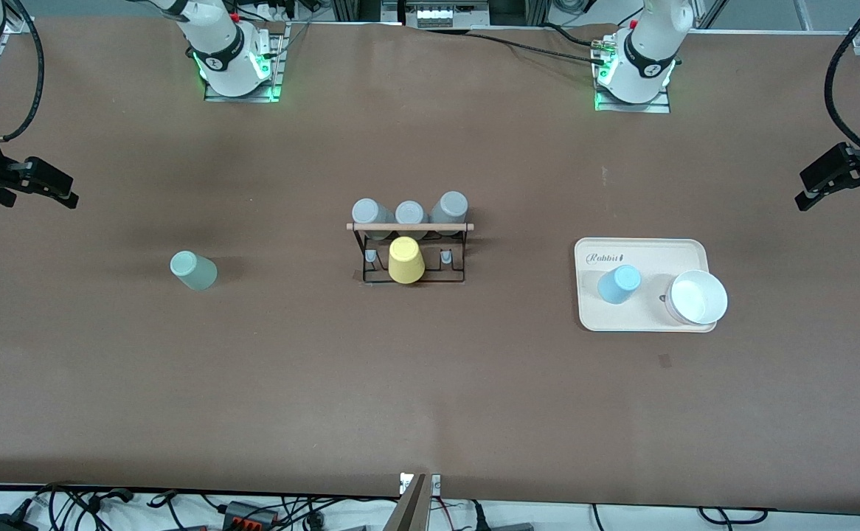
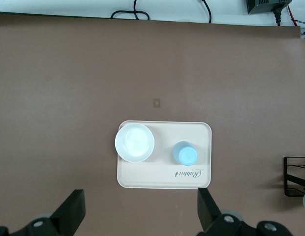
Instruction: Hang scattered cups on rack with three cups
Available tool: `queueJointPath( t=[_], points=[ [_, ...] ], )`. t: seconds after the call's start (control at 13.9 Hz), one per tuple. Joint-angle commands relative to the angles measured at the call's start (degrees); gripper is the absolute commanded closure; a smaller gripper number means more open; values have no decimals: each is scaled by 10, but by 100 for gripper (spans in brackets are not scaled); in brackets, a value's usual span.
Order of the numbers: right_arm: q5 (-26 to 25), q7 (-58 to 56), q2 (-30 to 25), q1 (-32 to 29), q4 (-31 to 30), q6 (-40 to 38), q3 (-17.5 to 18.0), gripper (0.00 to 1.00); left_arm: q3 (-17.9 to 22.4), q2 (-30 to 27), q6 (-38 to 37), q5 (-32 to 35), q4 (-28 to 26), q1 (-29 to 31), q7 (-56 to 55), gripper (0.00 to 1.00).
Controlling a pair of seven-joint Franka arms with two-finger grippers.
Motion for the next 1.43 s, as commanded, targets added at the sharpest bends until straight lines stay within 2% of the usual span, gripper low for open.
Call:
queueJointPath(
  t=[0.0, 0.79, 1.15, 1.36],
  points=[
    [-5, 3, -19, 2, -15, -1, 1, 0, -5, -9, -4, 1, -4, 6, 3, 0],
    [-4, 3, -15, 2, -10, -3, 1, 0, -6, -7, -5, 0, -4, 6, 0, 0],
    [-4, 3, -12, 2, -11, -3, 1, 0, -9, 27, -4, 0, -4, -1, -8, 0],
    [-4, 3, -11, 2, -10, -3, 1, 0, -27, 75, -4, -1, -4, -8, -37, 0]
  ],
)
